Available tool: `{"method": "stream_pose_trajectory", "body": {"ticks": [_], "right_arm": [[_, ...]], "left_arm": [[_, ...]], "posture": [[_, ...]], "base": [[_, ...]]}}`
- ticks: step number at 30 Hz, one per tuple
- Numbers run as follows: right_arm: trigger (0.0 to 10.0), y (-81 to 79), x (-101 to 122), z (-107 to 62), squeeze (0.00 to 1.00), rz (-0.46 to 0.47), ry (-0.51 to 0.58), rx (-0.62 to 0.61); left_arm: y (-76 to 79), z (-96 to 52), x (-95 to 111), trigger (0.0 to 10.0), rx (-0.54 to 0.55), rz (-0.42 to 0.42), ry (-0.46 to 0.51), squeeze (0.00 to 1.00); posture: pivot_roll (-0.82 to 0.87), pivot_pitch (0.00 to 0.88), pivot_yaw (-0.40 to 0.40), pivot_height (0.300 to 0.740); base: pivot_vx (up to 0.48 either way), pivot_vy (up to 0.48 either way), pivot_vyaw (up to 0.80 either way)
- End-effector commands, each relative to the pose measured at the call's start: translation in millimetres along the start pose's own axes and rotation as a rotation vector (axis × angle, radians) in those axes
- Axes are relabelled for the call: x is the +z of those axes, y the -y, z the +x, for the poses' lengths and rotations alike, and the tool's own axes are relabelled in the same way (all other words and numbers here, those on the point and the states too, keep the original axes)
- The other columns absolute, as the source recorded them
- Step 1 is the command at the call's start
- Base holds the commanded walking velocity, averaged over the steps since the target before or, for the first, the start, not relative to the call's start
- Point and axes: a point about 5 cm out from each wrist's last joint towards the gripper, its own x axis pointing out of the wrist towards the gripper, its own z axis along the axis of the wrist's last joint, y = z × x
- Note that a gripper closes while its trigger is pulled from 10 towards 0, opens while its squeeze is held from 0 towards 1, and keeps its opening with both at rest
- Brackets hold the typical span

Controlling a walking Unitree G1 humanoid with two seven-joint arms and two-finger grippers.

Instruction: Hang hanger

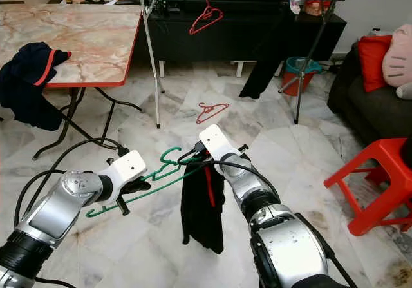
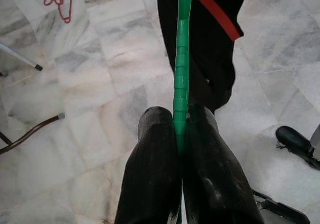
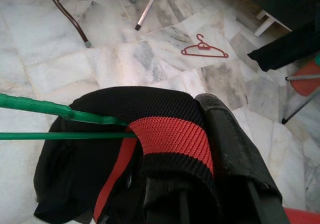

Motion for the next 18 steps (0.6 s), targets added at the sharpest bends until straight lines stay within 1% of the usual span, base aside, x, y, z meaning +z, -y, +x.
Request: {"method": "stream_pose_trajectory", "body": {"ticks": [1, 3, 6, 12, 16, 18], "right_arm": [[10.0, 2.2, 9, 0.4, 0.0, 0.0, 0.029, -0.006], [10.0, 0.5, 14, 0.7, 0.0, -0.002, 0.045, 0.003], [10.0, -1.5, 21, 1.0, 0.0, 0.006, 0.065, 0.01], [10.0, -1.6, 22, 0.8, 0.0, -0.002, 0.067, 0.005], [10.0, -3.6, 23, 0.8, 0.0, -0.007, 0.074, 0.012], [10.0, -5.6, 28, 0.8, 0.0, -0.008, 0.089, 0.024]], "left_arm": [[-0.7, -1.0, 7, 10.0, -0.003, 0.027, 0.008, 0.0], [0.6, -0.9, 7, 10.0, -0.01, 0.029, 0.007, 0.0], [-1.8, 0.7, 4, 10.0, 0.026, 0.015, -0.027, 0.0], [-9.0, 1.7, -6, 10.0, 0.084, 0.017, -0.112, 0.0], [-8.9, 1.7, -6, 10.0, 0.082, 0.019, -0.109, 0.0], [-7.5, 2.1, -5, 10.0, 0.072, 0.025, -0.104, 0.0]], "posture": [[-0.08, 0.0, -0.079, 0.74], [-0.08, 0.0, -0.079, 0.74], [-0.08, 0.0, -0.079, 0.74], [-0.08, 0.0, -0.081, 0.74], [-0.08, 0.0, -0.081, 0.74], [-0.08, 0.0, -0.082, 0.74]], "base": [[0.0, 0.0, 0.0], [0.0, 0.0, 0.0], [0.0, 0.0, 0.0], [0.0, 0.0, 0.0], [0.0, 0.0, 0.0], [0.0, 0.0, 0.0]]}}
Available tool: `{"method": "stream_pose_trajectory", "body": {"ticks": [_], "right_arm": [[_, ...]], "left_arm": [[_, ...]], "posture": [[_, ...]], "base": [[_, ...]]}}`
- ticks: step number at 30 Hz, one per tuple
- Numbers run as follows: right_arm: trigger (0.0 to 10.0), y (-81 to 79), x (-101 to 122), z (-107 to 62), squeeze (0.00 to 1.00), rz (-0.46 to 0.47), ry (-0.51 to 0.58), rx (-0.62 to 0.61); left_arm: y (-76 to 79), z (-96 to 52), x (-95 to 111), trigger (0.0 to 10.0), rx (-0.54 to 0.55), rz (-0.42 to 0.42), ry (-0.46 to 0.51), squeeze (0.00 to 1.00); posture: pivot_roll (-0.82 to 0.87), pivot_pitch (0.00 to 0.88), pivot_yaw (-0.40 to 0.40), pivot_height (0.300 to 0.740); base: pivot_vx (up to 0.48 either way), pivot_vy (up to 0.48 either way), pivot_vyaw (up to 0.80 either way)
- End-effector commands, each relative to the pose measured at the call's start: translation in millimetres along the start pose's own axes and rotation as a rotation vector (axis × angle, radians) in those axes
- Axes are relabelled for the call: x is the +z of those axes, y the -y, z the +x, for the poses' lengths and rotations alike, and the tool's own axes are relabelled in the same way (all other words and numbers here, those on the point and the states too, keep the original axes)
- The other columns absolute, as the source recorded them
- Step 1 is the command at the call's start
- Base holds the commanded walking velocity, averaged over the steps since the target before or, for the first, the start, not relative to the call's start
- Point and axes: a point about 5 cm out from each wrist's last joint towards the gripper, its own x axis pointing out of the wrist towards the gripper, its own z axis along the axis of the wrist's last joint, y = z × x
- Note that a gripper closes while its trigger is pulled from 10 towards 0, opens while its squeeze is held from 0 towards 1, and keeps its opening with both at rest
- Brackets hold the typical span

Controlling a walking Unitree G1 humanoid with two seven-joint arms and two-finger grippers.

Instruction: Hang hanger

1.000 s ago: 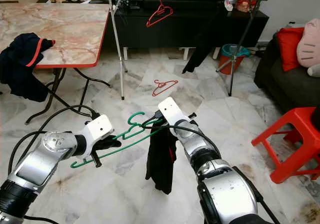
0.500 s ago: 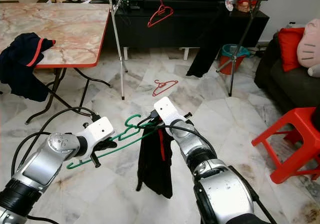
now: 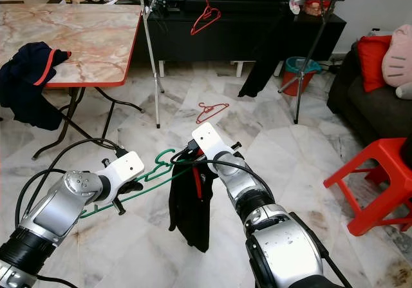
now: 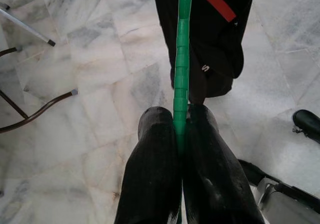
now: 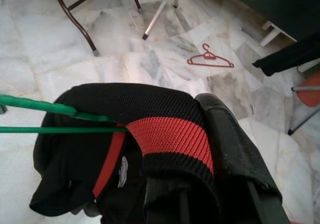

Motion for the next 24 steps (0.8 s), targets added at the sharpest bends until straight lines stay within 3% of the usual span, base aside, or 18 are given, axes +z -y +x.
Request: {"method": "stream_pose_trajectory", "body": {"ticks": [1, 11, 24], "right_arm": [[10.0, 2.7, 16, 0.4, 0.0, -0.003, 0.051, -0.001], [10.0, -6.7, 30, -1.5, 0.0, -0.016, 0.105, 0.036], [10.0, -16.2, 26, -4.9, 0.0, -0.018, 0.095, 0.048]], "left_arm": [[-2.2, -1.1, 3, 10.0, 0.011, 0.021, -0.001, 0.0], [-2.0, 4.4, 3, 10.0, 0.053, 0.034, -0.028, 0.0], [-13.6, 9.7, 22, 10.0, 0.226, -0.091, 0.057, 0.0]], "posture": [[-0.08, 0.0, -0.082, 0.74], [-0.09, 0.0, -0.083, 0.74], [-0.09, 0.0, -0.088, 0.74]], "base": [[0.0, 0.0, 0.0], [0.0, 0.0, 0.0], [0.0, 0.0, 0.0]]}}
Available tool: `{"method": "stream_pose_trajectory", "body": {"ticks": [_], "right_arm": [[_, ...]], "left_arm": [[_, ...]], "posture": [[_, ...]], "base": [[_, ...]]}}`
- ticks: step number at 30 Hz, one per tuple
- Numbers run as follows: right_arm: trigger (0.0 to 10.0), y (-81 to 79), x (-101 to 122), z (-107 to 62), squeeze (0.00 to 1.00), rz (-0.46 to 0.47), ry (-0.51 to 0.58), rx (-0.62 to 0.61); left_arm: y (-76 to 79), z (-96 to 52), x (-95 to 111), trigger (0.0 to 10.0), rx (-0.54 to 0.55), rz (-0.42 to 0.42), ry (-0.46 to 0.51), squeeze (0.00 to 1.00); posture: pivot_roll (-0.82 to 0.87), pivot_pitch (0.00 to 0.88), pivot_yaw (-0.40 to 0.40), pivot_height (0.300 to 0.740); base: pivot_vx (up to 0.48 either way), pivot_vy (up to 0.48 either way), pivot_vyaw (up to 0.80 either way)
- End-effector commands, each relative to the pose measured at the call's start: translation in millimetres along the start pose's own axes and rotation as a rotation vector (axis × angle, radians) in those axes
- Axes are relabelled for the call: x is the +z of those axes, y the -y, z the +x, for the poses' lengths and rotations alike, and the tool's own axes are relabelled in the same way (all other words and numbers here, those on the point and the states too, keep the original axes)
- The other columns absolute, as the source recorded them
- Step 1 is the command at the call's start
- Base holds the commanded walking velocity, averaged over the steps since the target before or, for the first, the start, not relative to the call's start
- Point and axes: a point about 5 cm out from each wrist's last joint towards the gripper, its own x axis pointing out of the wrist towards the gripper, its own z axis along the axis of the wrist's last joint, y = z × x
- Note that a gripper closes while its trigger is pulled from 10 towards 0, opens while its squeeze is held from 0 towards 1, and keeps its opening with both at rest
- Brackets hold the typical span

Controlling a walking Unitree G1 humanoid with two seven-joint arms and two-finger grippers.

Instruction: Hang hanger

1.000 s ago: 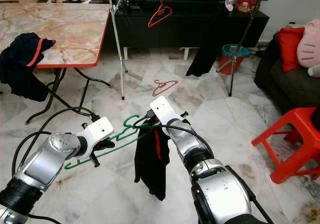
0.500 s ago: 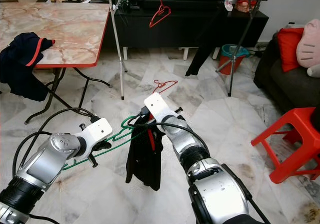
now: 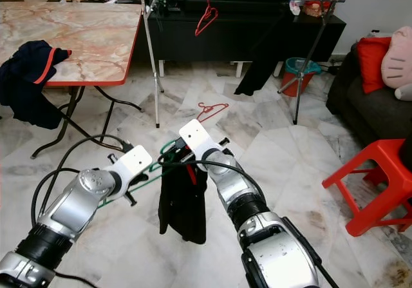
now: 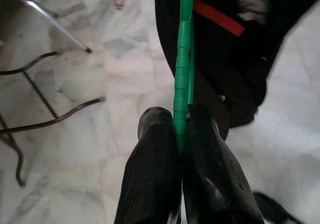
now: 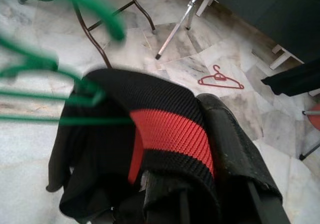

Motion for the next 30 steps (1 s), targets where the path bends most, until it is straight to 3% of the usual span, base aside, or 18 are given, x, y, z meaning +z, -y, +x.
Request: {"method": "stream_pose_trajectory", "body": {"ticks": [1, 5, 8, 14, 17, 30], "right_arm": [[10.0, -0.8, 6, -1.0, 0.0, -0.009, 0.02, 0.0], [10.0, -4.0, 9, -1.7, 0.0, -0.028, 0.04, 0.02], [10.0, -7.7, 13, -2.9, 0.0, -0.046, 0.073, 0.051], [10.0, -9.4, 11, -4.3, 0.0, -0.074, 0.075, 0.093], [10.0, -8.4, 9, -5.8, 0.0, -0.124, 0.08, 0.114], [10.0, 10.5, 4, -14.3, 0.0, -0.118, 0.079, 0.099]], "left_arm": [[-4.6, 0.1, 6, 10.0, 0.033, -0.035, 0.017, 0.0], [3.1, 1.1, 11, 10.0, -0.015, -0.071, 0.05, 0.0], [15.3, 0.5, 16, 10.0, -0.109, -0.101, 0.089, 0.0], [23.1, -2.2, 20, 10.0, -0.194, -0.119, 0.147, 0.0], [23.7, -2.2, 21, 10.0, -0.202, -0.138, 0.16, 0.0], [22.8, 2.0, 23, 10.0, -0.186, -0.172, 0.194, 0.0]], "posture": [[-0.09, 0.0, -0.088, 0.74], [-0.09, 0.0, -0.089, 0.74], [-0.09, 0.0, -0.09, 0.74], [-0.09, 0.0, -0.09, 0.74], [-0.1, 0.0, -0.087, 0.74], [-0.11, 0.0, -0.08, 0.74]], "base": [[0.0, 0.0, 0.0], [0.0, 0.0, 0.0], [0.0, 0.0, 0.0], [0.0, 0.0, 0.0], [0.0, 0.0, 0.0], [0.0, 0.0, 0.0]]}}
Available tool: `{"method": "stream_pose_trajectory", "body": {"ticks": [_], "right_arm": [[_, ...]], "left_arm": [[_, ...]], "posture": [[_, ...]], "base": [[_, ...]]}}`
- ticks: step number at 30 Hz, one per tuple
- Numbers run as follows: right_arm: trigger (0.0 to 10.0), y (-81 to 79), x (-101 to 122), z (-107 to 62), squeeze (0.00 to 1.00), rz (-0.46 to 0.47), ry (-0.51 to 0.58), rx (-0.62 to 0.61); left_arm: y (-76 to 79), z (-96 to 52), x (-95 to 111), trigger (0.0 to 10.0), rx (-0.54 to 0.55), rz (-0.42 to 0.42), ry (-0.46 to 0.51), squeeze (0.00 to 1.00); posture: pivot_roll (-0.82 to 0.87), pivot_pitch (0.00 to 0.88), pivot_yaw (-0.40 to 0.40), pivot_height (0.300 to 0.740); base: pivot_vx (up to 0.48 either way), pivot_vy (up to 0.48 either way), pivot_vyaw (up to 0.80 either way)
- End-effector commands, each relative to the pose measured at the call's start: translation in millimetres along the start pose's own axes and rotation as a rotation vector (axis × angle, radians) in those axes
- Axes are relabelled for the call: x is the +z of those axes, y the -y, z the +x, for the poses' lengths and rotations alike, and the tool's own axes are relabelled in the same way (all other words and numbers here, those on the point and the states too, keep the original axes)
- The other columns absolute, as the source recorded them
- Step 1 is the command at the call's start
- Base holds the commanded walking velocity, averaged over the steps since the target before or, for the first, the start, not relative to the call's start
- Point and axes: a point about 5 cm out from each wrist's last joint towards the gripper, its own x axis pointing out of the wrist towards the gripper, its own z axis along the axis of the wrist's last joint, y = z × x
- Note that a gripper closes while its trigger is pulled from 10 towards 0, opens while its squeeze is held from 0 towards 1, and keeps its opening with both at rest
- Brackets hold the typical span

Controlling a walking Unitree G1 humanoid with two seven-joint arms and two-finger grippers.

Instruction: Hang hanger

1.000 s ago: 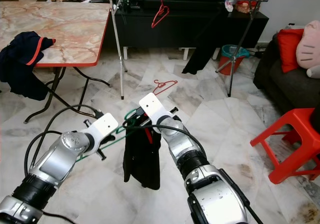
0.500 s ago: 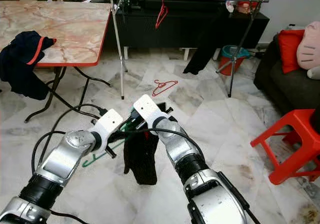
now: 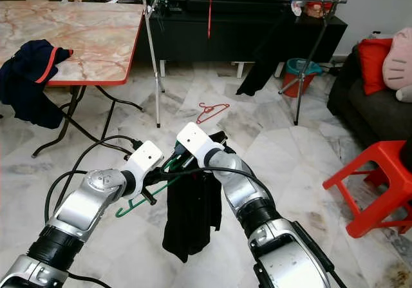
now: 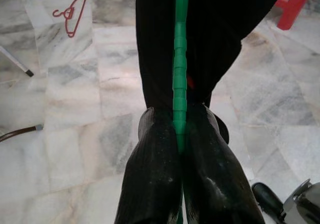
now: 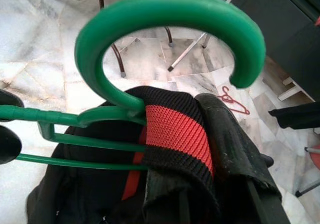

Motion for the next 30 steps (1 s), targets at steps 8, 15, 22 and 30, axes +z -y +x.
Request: {"method": "stream_pose_trajectory", "body": {"ticks": [8, 15, 22, 30], "right_arm": [[10.0, 7.1, -9, -9.2, 0.0, -0.013, -0.002, -0.002], [10.0, 15.8, -9, -12.4, 0.0, -0.107, -0.001, -0.004], [10.0, 21.8, -3, -12.2, 0.0, -0.169, 0.013, 0.002], [10.0, 20.9, 11, -10.7, 0.0, -0.224, 0.062, 0.051]], "left_arm": [[2.3, 0.9, 11, 10.0, -0.03, 0.011, 0.086, 0.0], [14.1, -2.6, 8, 10.0, -0.133, 0.048, 0.094, 0.0], [20.7, -3.9, 2, 10.0, -0.189, 0.08, 0.068, 0.0], [23.9, -4.7, -2, 10.0, -0.214, 0.095, 0.052, 0.0]], "posture": [[-0.11, 0.0, -0.075, 0.74], [-0.11, 0.0, -0.076, 0.74], [-0.11, 0.0, -0.078, 0.74], [-0.11, 0.0, -0.08, 0.74]], "base": [[0.0, 0.0, 0.0], [0.0, 0.0, 0.0], [0.0, 0.0, 0.0], [0.0, 0.0, 0.0]]}}
